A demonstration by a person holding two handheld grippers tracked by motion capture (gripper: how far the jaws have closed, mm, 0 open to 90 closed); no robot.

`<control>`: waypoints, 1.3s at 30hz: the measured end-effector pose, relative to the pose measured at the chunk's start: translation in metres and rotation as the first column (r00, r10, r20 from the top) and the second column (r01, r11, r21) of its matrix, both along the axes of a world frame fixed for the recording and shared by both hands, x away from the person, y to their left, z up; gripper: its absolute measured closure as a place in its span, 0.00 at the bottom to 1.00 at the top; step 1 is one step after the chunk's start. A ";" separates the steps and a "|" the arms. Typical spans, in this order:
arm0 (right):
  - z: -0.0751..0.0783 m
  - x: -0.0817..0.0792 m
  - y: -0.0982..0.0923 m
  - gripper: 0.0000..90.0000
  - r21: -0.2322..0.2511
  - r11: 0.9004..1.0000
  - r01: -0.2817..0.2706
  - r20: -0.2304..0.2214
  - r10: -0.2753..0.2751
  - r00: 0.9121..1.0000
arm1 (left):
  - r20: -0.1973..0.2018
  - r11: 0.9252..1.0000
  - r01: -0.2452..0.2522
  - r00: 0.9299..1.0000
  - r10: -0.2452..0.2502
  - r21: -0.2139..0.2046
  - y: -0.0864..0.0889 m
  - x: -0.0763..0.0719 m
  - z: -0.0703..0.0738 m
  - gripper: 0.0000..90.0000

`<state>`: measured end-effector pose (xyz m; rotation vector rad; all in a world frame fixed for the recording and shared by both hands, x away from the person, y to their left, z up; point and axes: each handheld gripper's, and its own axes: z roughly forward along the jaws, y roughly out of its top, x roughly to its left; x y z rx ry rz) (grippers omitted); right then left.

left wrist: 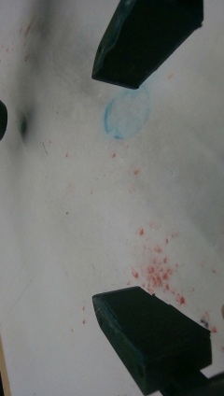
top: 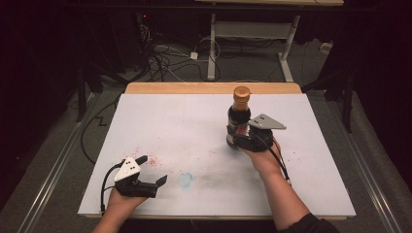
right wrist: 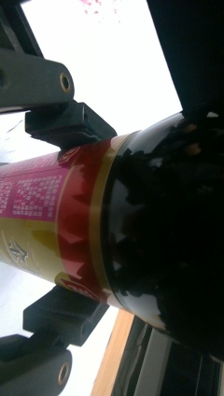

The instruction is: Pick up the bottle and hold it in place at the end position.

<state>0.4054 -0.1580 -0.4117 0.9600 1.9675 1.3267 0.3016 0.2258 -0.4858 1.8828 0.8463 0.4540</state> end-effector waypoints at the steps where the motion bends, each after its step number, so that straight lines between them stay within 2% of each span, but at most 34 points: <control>1: 0.001 0.004 0.009 0.35 0.000 1.000 -0.007 -0.001 0.007 1.000 | -0.002 1.000 -0.001 1.000 0.001 -0.002 0.000 0.000 0.000 0.00; 9: -0.005 0.021 0.041 0.35 -0.011 0.999 -0.033 -0.011 0.033 0.999 | 0.006 1.000 -0.001 1.000 0.002 -0.007 0.002 0.000 0.001 0.00; 15: -0.010 0.030 0.058 0.35 -0.018 0.999 -0.046 -0.024 0.045 0.999 | 0.010 1.000 -0.007 1.000 0.007 -0.010 0.004 0.000 0.001 0.00; 21: -0.016 0.035 0.064 0.35 -0.017 0.999 -0.045 -0.023 0.045 0.999 | 0.018 1.000 -0.010 1.000 0.010 -0.012 0.006 -0.001 0.003 0.00; 26: -0.020 0.038 0.065 0.35 0.010 0.999 -0.051 -0.047 0.052 0.998 | 0.018 1.000 -0.009 1.000 0.009 -0.011 0.006 -0.001 0.003 0.00; 28: -0.021 0.038 0.066 0.35 0.002 0.999 -0.050 -0.042 0.050 0.998 | 0.020 1.000 -0.008 1.000 0.008 -0.008 0.005 -0.002 0.003 0.00; 36: -0.028 0.040 0.062 0.35 0.025 0.999 -0.043 -0.068 0.045 0.997 | 0.025 1.000 -0.004 1.000 0.004 0.002 0.004 -0.002 0.004 0.00; 39: -0.028 0.040 0.062 0.35 0.026 0.999 -0.041 -0.056 0.042 0.998 | 0.026 1.000 -0.003 1.000 0.003 0.002 0.004 -0.002 0.004 0.00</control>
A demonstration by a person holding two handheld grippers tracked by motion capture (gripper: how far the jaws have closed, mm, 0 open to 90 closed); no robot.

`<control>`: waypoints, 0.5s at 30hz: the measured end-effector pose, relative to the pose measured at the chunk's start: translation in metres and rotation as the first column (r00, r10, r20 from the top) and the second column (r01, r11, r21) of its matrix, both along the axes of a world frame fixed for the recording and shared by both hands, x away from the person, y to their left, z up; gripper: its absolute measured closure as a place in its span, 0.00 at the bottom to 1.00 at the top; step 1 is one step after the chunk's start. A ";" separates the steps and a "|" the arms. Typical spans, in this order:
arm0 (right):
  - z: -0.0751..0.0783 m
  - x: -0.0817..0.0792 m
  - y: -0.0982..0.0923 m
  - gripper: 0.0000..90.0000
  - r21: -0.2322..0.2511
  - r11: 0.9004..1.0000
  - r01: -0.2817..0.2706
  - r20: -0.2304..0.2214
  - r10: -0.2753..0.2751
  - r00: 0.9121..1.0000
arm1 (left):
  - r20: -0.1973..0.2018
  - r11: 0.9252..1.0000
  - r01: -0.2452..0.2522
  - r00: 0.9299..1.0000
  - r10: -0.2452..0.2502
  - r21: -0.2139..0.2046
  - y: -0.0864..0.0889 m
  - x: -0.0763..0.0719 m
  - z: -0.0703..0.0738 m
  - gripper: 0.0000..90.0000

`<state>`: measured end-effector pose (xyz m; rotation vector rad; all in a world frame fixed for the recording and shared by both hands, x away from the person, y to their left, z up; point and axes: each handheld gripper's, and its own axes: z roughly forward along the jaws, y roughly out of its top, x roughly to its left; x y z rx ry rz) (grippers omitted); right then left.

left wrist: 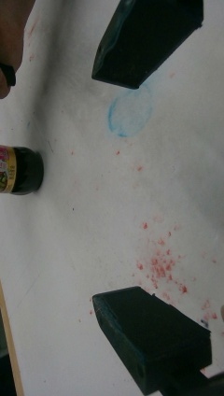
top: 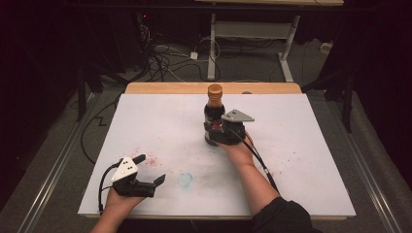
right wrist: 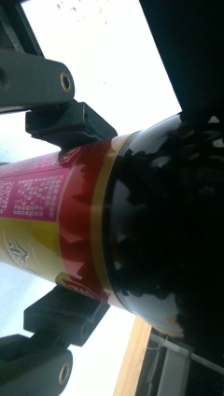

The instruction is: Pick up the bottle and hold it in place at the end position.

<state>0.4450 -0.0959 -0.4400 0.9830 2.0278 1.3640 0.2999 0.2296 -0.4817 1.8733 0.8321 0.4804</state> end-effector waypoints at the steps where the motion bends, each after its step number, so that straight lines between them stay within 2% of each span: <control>1: 0.000 0.000 0.000 0.35 0.005 1.000 -0.002 -0.001 0.002 1.000 | 0.002 1.000 0.001 1.000 -0.001 0.001 0.000 0.000 0.000 0.00; 15: -0.004 -0.005 -0.001 0.33 0.002 1.000 -0.011 0.007 0.011 1.000 | 0.003 1.000 0.002 1.000 -0.002 0.004 0.000 -0.001 0.001 0.00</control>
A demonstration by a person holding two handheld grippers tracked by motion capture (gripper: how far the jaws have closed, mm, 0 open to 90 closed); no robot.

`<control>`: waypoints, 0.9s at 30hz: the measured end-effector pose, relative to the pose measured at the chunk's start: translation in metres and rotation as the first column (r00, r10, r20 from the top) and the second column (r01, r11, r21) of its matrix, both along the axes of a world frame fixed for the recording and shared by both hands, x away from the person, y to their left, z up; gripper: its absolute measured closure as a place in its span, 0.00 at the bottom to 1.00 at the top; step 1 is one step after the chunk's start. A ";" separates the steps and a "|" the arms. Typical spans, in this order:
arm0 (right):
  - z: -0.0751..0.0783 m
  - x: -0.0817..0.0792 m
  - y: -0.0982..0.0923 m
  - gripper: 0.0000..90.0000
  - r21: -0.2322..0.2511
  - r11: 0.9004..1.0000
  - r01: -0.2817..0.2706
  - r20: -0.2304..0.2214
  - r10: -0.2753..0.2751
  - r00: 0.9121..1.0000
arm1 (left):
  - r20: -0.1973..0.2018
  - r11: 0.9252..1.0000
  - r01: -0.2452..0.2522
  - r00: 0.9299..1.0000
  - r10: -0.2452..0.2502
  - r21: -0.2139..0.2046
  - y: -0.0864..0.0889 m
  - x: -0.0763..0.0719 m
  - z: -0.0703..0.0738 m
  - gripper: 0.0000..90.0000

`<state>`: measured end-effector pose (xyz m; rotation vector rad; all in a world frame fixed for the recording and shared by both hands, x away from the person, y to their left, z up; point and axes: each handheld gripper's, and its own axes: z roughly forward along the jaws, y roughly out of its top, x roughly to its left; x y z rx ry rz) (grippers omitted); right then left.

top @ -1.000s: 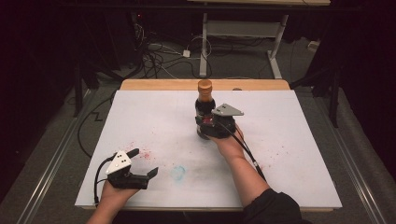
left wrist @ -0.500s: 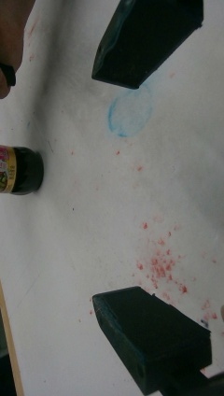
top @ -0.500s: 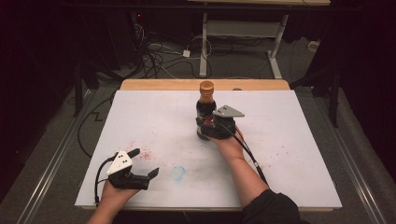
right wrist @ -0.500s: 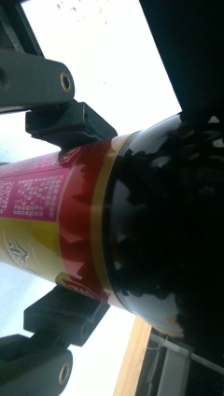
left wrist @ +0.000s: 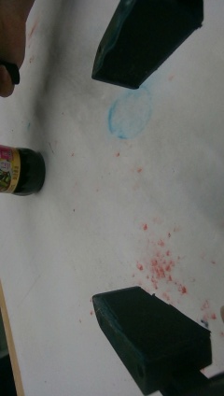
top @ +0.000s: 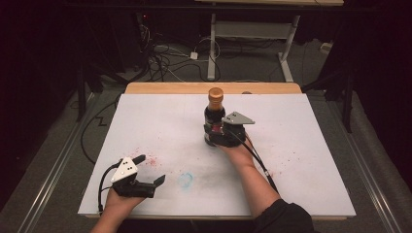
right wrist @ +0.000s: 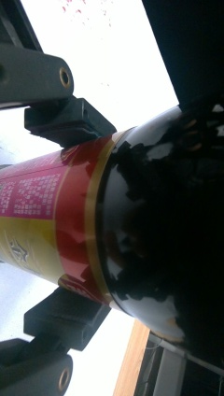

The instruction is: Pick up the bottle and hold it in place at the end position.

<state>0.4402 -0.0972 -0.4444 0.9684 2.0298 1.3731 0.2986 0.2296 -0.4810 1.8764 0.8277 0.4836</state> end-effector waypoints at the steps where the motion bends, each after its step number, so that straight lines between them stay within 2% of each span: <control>1: 0.000 0.000 0.000 0.33 -0.002 1.000 -0.001 -0.002 0.001 1.000 | -0.004 1.000 -0.001 1.000 0.001 -0.003 -0.001 0.000 0.000 0.00; 3: 0.001 0.000 -0.001 0.32 -0.003 1.000 -0.004 -0.004 0.004 1.000 | -0.005 1.000 0.003 1.000 -0.003 -0.004 -0.001 0.000 -0.001 0.00; 5: 0.003 0.000 -0.002 0.21 -0.006 1.000 -0.005 -0.005 0.005 1.000 | -0.003 1.000 0.009 1.000 -0.009 0.002 -0.003 0.000 -0.001 0.00; 10: 0.007 -0.004 -0.010 0.10 -0.015 1.000 -0.007 -0.015 0.007 1.000 | -0.008 1.000 0.009 1.000 -0.009 -0.005 -0.003 0.001 -0.001 0.00; 16: 0.009 -0.016 -0.025 0.03 0.007 1.000 -0.030 -0.019 0.030 0.999 | -0.013 1.000 0.015 1.000 -0.015 -0.019 -0.005 0.002 -0.001 0.00; 20: 0.009 -0.023 -0.033 0.03 0.017 0.999 -0.035 -0.018 0.035 0.999 | -0.020 0.999 0.022 1.000 -0.023 -0.037 -0.006 0.005 0.000 0.00; 23: 0.010 -0.030 -0.042 0.08 0.025 0.999 -0.038 -0.006 0.038 0.999 | -0.025 0.998 0.031 0.999 -0.032 -0.047 -0.009 0.007 0.000 0.00; 27: 0.011 -0.037 -0.054 0.20 0.037 0.999 -0.019 0.010 0.019 1.000 | -0.021 0.999 0.037 0.999 -0.038 -0.038 -0.015 0.009 0.003 0.00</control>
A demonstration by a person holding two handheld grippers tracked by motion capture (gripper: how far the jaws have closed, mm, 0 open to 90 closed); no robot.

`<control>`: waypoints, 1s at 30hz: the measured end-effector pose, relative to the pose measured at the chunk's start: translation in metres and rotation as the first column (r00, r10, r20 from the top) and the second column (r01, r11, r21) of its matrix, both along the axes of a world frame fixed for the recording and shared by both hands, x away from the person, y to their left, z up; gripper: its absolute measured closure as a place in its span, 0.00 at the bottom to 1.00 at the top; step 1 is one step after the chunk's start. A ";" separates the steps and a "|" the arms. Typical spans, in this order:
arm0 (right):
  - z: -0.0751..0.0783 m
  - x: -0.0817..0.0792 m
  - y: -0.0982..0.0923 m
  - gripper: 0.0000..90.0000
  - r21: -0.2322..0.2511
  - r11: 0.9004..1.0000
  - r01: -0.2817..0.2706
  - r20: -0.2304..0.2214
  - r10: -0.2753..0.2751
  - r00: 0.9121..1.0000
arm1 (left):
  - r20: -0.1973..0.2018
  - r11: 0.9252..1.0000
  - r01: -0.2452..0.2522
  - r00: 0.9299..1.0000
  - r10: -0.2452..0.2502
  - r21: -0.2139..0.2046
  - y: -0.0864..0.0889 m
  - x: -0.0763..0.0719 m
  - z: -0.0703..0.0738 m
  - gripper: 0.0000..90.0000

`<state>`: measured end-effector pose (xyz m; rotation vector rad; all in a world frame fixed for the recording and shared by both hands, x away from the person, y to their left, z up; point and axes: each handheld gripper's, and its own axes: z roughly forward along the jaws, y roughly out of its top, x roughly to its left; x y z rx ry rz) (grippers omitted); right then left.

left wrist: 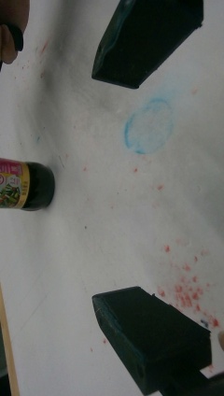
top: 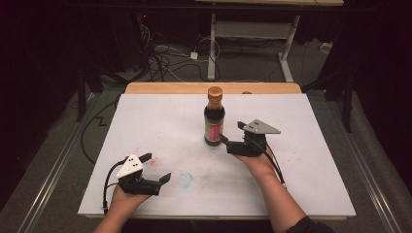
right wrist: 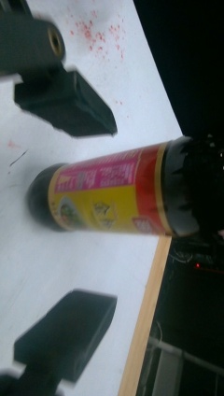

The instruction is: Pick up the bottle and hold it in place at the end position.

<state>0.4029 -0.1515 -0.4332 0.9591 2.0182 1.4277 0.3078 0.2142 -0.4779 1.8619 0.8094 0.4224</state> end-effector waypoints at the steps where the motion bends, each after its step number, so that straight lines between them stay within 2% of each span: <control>1: 0.000 -0.001 -0.002 0.22 -0.004 1.000 0.006 0.002 -0.006 1.000 | 0.002 1.000 0.000 1.000 0.000 0.003 -0.002 0.000 0.001 0.00; 5: -0.001 -0.007 -0.012 0.37 -0.013 1.000 0.004 -0.006 -0.004 1.000 | -0.007 1.000 0.014 1.000 -0.014 -0.002 -0.010 0.005 0.006 0.00; 6: -0.001 -0.007 -0.012 0.37 -0.013 1.000 0.004 -0.006 -0.004 1.000 | -0.007 1.000 0.015 1.000 -0.015 0.000 -0.012 0.007 0.007 0.00; 8: 0.000 -0.010 -0.014 0.44 -0.017 1.000 -0.007 -0.005 0.006 1.000 | 0.006 1.000 0.014 1.000 -0.014 0.013 -0.017 0.010 0.008 0.00; 14: 0.003 -0.015 -0.018 0.69 -0.016 0.999 -0.044 0.001 0.044 0.999 | 0.020 0.999 0.033 0.999 -0.033 0.007 -0.037 0.024 0.013 0.00; 16: 0.003 -0.015 -0.018 0.78 -0.022 0.998 -0.058 0.001 0.058 0.998 | 0.016 0.999 0.043 0.999 -0.044 0.011 -0.044 0.031 0.015 0.00; 17: 0.004 -0.017 -0.018 0.86 -0.023 0.998 -0.065 0.002 0.065 0.998 | 0.010 0.999 0.045 0.999 -0.045 0.012 -0.046 0.033 0.015 0.00; 18: 0.004 -0.017 -0.018 0.86 -0.023 0.998 -0.065 0.002 0.065 0.998 | 0.000 0.999 0.051 0.999 -0.051 0.010 -0.048 0.037 0.016 0.00; 20: 0.005 -0.017 -0.019 0.93 -0.020 0.997 -0.076 0.001 0.076 0.997 | -0.007 0.998 0.060 0.998 -0.060 0.009 -0.054 0.043 0.016 0.00; 21: 0.006 -0.018 -0.021 0.99 -0.020 0.997 -0.077 0.014 0.078 0.997 | -0.009 0.998 0.064 0.998 -0.064 0.005 -0.056 0.047 0.016 0.00; 23: 0.008 -0.019 -0.023 1.00 -0.010 0.997 -0.076 0.022 0.076 0.997 | -0.014 0.998 0.064 0.998 -0.064 -0.006 -0.060 0.053 0.015 0.00; 30: 0.013 -0.020 -0.028 1.00 -0.009 0.997 -0.076 0.030 0.076 0.997 | -0.032 0.997 0.078 0.996 -0.078 -0.003 -0.074 0.075 0.017 0.01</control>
